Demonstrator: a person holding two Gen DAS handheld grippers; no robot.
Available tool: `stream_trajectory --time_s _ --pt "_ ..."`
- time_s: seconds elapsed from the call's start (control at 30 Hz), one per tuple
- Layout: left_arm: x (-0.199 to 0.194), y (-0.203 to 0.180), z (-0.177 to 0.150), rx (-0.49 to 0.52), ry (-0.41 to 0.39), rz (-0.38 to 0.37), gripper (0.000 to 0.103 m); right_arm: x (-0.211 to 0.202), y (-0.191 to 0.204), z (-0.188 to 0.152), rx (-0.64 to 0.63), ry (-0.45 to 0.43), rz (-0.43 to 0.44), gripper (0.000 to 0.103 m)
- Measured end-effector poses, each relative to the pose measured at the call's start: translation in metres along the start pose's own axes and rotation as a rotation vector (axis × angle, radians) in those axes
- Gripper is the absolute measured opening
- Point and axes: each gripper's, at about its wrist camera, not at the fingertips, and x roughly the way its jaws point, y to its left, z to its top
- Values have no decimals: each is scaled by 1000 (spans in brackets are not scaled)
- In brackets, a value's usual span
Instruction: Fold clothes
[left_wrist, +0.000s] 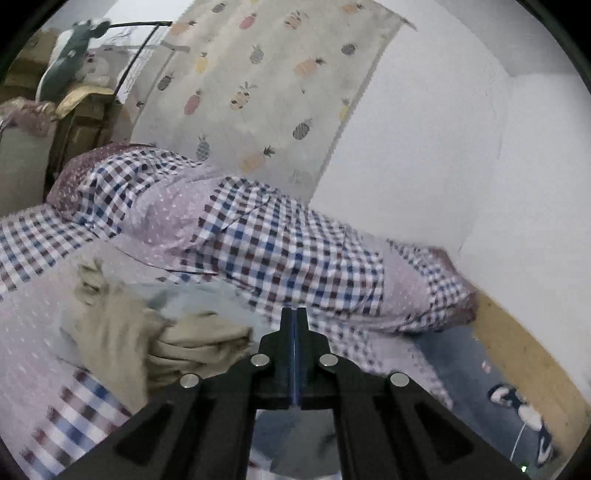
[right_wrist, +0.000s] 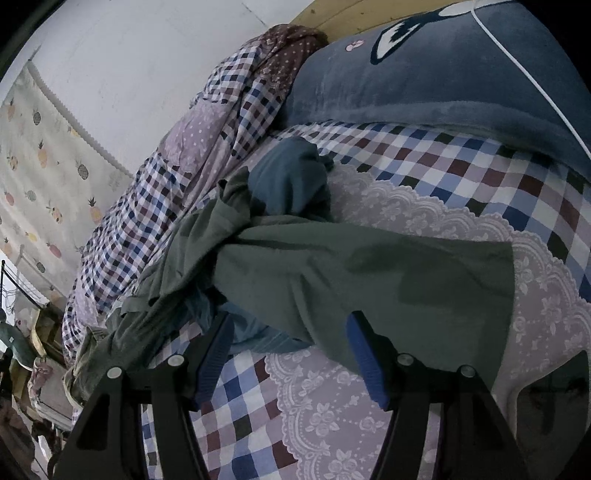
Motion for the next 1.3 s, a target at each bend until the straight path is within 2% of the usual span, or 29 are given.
stream_trajectory --time_s 0.1,0.17,0.2,0.23,0.27,0.3,0.33,0.37,0.43,0.5,0.63,0.7,0.8,0.9,0.93,0.97,1.0,1.03,1.1,1.2,1.3 --pt "4 9 -18 47 103 -6 0 2 1 -1 4 8 2 68" --pt "13 12 -44 67 169 -18 1 3 4 -2 1 10 3 68" --pt "21 13 -59 69 208 -26 5 4 6 -3 -3 13 6 68" --pt "29 12 -76 70 250 -34 16 5 7 -4 -7 16 8 68" --pt "37 10 -91 72 287 -40 35 5 9 -5 -14 18 8 68" --pt "42 6 -103 85 310 -43 45 6 9 -6 -19 21 7 68" --pt "48 0 -117 112 332 -45 58 6 10 -6 -24 23 6 68" --pt "54 -7 -131 138 355 -46 65 6 9 -6 -24 24 6 68" --pt "71 -19 -158 205 416 -30 66 6 8 -6 -20 25 5 68" --pt "83 -27 -177 228 470 -11 66 6 7 -5 -17 23 4 68" --pt "110 -22 -199 148 541 -8 66 7 6 -4 -16 26 8 68" --pt "117 -19 -203 119 540 -3 67 9 7 -4 -17 30 11 68" --pt "130 -16 -205 97 537 40 75 11 9 -5 -23 36 15 68" --pt "141 -13 -205 54 530 90 75 12 12 -5 -28 40 16 68" --pt "142 -12 -205 30 529 96 69 13 12 -5 -30 41 16 68" --pt "142 -11 -204 5 524 85 50 13 12 -5 -31 41 15 68" --pt "141 -11 -203 -17 521 67 37 13 12 -5 -31 42 14 68" --pt "139 -13 -203 -35 522 37 13 14 12 -5 -30 43 14 68" --pt "132 -19 -199 -42 508 -12 5 14 12 -6 -29 45 14 68" --pt "112 -30 -179 -32 435 -55 5 14 13 -6 -32 46 15 68" --pt "94 -30 -146 -75 351 -77 5 12 12 -6 -35 45 17 68"
